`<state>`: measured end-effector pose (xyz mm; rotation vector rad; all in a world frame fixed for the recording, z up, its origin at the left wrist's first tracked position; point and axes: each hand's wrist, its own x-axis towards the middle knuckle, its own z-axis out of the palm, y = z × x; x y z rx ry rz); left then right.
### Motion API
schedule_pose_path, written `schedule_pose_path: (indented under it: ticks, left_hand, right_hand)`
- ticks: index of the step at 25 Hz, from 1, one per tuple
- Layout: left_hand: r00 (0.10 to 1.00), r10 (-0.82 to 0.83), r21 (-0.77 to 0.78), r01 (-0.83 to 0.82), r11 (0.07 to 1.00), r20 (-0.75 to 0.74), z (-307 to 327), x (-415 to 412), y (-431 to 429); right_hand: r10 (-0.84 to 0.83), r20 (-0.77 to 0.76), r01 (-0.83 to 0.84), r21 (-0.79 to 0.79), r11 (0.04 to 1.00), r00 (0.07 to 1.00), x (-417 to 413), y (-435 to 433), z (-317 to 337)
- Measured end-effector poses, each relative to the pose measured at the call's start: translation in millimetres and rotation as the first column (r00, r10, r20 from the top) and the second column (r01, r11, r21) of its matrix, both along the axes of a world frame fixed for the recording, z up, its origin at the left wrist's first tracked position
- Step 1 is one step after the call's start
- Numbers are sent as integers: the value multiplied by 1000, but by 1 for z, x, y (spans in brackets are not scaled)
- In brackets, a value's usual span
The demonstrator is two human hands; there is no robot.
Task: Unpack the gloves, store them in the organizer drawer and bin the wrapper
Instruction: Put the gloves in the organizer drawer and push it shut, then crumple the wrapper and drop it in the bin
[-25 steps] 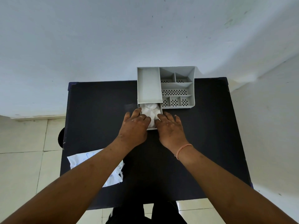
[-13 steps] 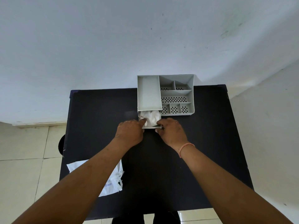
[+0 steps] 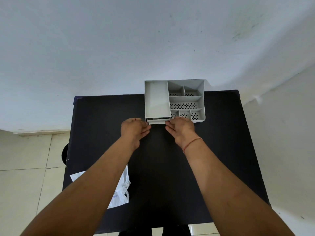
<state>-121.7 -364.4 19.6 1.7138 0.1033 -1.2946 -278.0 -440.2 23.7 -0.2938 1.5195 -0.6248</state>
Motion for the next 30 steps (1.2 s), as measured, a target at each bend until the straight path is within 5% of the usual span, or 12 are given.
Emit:
schedule_pose_path:
  ticks: [7,12,17,20,25,30]
  left_hand:
    - [960,127,-68,-148,987,-251,5,3,5]
    - [999,-6,24,7,1000,-32,3,10,48]
    - [988,114,163,-130,978,105,-8,49,131]
    - [977,127,219,-164,962,173,-18,81,182]
    - [980,49,375,-121,919,195,-40,98,250]
    - [922,-246,504,66,861,299,-56,71,280]
  right_hand:
    - [-77,185,66,64,996,980,2,5,6]
    - [266,132,-275,53,960,955,11,47,13]
    - [594,156,-605,30,796,789,47,97,13]
    - [806,-9,-805,55,591,592,76,125,4]
    - [859,-510,-986,160,36,-51,111,167,-32]
    - [847,-474,-965,205,-161,-242,123,183,-38]
